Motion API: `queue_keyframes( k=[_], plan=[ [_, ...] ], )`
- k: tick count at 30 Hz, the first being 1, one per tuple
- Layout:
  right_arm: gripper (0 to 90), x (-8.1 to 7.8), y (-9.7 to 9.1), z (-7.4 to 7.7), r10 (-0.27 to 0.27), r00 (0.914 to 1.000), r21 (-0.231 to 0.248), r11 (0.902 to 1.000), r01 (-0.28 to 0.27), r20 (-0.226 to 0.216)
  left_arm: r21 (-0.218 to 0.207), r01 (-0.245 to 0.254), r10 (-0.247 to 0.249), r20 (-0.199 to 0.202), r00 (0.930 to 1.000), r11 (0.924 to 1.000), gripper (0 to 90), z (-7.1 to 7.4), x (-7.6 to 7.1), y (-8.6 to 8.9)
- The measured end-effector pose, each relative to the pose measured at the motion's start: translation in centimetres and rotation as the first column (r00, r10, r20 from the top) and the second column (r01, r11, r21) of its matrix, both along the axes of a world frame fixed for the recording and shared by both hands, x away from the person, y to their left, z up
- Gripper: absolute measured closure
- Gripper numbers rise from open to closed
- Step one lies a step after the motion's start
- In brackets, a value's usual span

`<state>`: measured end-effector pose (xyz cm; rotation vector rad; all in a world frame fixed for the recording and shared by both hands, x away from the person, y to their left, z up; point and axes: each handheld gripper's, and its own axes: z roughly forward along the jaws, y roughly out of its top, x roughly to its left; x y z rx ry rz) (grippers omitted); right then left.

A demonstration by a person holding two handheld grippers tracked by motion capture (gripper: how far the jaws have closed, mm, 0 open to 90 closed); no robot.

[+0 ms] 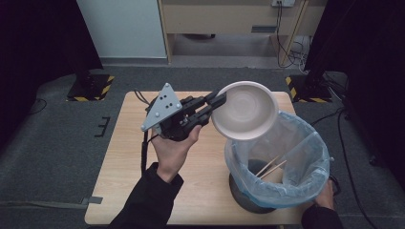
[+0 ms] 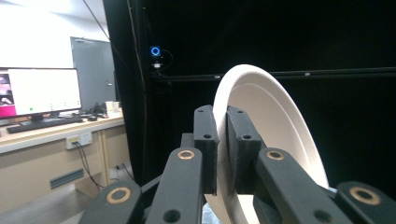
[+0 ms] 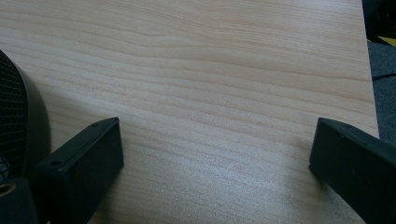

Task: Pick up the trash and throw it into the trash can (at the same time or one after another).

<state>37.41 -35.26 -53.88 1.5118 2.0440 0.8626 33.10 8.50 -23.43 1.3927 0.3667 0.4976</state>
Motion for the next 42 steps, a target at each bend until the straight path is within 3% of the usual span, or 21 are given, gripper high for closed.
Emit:
queue_keyframes(
  k=[6, 20, 23, 27, 29, 34, 42],
  plan=[
    [3.0, 0.0, 0.0, 0.0, 0.000, 1.0000, 0.000, 1.0000, 0.000, 0.000, 0.007, 0.023, -0.023, -0.005, 0.9997, 0.9997, 83.3, -0.3, 0.1, -1.4],
    [3.0, 0.0, 0.0, 0.0, 0.000, 1.0000, 0.000, 1.0000, 0.000, 0.000, 0.077, 0.081, -0.078, -0.041, 0.9961, 0.9937, 83.3, -2.3, 0.6, -5.6],
    [3.0, 0.0, 0.0, 0.0, 0.000, 1.0000, 0.000, 1.0000, 0.000, 0.000, 0.096, 0.094, -0.089, -0.054, 0.9946, 0.9910, 83.2, -2.9, 0.9, -6.3],
    [3.0, 0.0, 0.0, 0.0, 0.000, 1.0000, 0.000, 1.0000, 0.000, 0.000, 0.094, 0.142, -0.134, -0.089, 0.9871, 0.9854, 82.4, -3.8, 1.5, -6.9],
    [3.0, 0.0, 0.0, 0.0, 0.000, 1.0000, 0.000, 1.0000, 0.000, 0.000, 0.072, 0.161, -0.153, -0.104, 0.9828, 0.9843, 75.4, -4.2, 1.8, -7.0],
    [3.0, 0.0, 0.0, 0.0, 0.000, 1.0000, 0.000, 1.0000, 0.000, 0.000, 0.072, 0.144, -0.136, -0.113, 0.9842, 0.9869, 64.3, -4.6, 1.9, -6.4],
    [2.9, 0.0, 0.0, 0.0, 0.000, 1.0000, 0.000, 1.0000, 0.000, 0.000, 0.082, 0.045, -0.034, -0.120, 0.9922, 0.9956, 48.1, -5.1, 1.9, -1.9]
  ],
)
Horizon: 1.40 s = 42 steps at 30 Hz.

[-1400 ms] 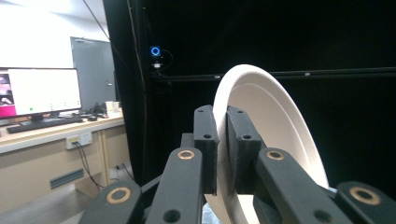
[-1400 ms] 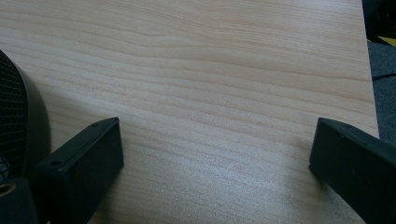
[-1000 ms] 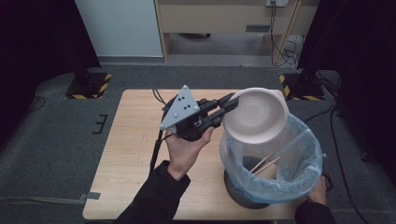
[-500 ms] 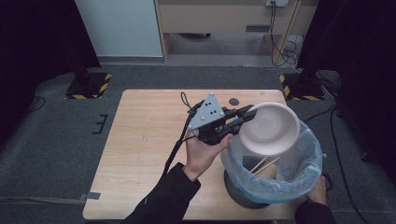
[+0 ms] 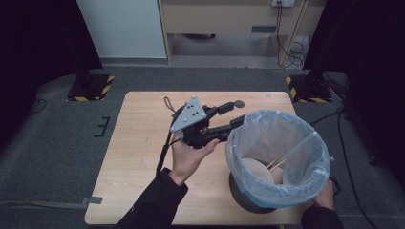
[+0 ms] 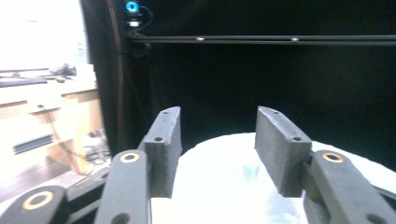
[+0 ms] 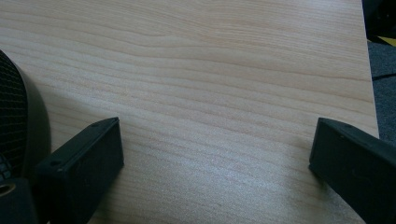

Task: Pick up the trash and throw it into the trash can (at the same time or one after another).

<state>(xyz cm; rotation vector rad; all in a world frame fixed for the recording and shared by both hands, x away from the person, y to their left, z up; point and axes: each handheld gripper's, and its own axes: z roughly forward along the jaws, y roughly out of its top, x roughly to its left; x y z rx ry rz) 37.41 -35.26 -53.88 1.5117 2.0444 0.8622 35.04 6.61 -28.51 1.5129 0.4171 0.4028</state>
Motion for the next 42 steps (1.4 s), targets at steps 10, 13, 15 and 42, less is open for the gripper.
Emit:
queue_keyframes(
  k=[10, 13, 15, 42],
  plan=[
    [3.0, 0.0, 0.0, 0.0, 0.000, 1.0000, 0.000, 1.0000, 0.000, 0.000, 0.097, -0.129, 0.137, -0.076, 0.9877, 0.9869, 33.5, -3.6, 0.0, 5.6],
    [3.0, 0.0, 0.0, 0.0, 0.000, 1.0000, 0.000, 1.0000, 0.000, 0.000, 0.148, -0.169, 0.190, -0.139, 0.9719, 0.9744, 31.7, -6.2, 0.2, 7.8],
    [3.0, 0.0, 0.0, 0.0, 0.000, 1.0000, 0.000, 1.0000, 0.000, 0.000, 0.176, -0.177, 0.207, -0.169, 0.9636, 0.9683, 30.4, -7.4, 0.3, 8.7],
    [3.0, 0.0, 0.0, 0.0, 0.000, 1.0000, 0.000, 1.0000, 0.000, 0.000, 0.603, -0.222, 0.550, -0.436, 0.7123, 0.7662, 19.4, -22.1, 2.3, 17.9]
  ],
)
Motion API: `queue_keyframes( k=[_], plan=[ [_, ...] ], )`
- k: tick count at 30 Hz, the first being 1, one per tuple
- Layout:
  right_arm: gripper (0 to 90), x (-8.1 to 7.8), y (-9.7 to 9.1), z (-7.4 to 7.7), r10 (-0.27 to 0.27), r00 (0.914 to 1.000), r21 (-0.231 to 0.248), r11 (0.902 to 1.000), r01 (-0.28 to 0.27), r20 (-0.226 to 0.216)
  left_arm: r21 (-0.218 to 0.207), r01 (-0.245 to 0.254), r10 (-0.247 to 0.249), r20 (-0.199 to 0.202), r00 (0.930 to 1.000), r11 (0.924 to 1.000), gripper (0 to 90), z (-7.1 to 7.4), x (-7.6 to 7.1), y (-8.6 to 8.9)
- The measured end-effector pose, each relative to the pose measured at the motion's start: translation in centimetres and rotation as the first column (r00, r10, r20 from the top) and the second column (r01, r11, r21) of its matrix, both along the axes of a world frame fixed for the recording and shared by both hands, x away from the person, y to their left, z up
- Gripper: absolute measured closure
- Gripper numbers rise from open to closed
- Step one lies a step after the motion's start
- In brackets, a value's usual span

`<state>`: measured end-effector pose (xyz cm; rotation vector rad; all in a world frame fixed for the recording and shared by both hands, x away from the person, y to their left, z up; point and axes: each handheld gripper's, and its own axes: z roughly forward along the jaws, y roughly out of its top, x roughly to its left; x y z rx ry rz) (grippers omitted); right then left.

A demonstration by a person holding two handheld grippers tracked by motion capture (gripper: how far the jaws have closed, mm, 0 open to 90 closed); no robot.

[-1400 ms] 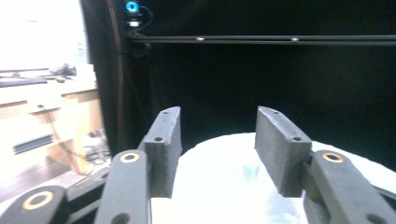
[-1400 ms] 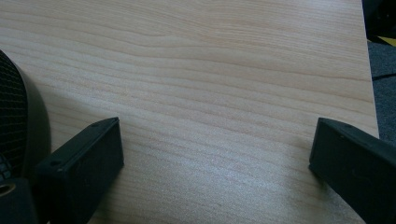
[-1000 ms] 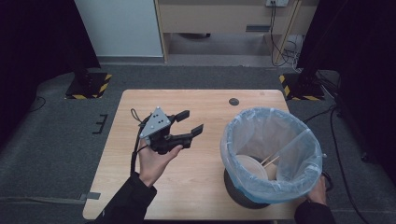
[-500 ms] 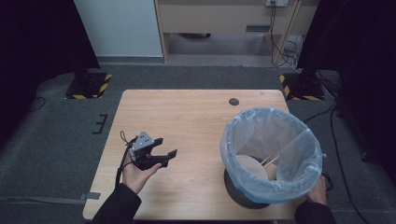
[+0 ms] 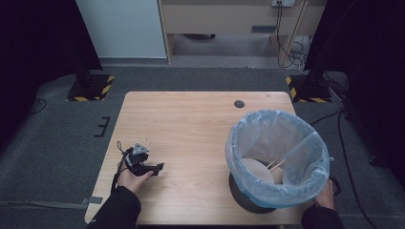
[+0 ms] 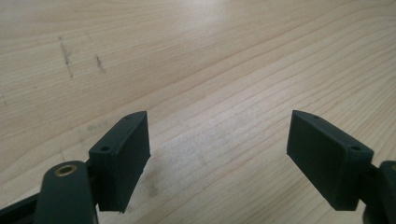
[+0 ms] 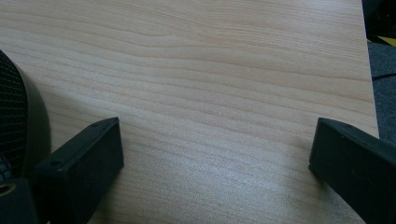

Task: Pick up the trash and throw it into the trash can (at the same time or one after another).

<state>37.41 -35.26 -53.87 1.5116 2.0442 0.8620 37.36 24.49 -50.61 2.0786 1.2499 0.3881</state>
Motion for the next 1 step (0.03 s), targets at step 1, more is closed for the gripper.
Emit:
queue_keyframes(
  k=[1],
  plan=[
    [3.0, 0.00, 0.00, 0.00, 0.000, 1.0000, 0.000, 1.0000, 0.000, 0.000, 0.009, -0.004, 0.004, -0.003, 1.0000, 1.0000, 19.0, -0.12, 0.02, 0.04]
  ],
)
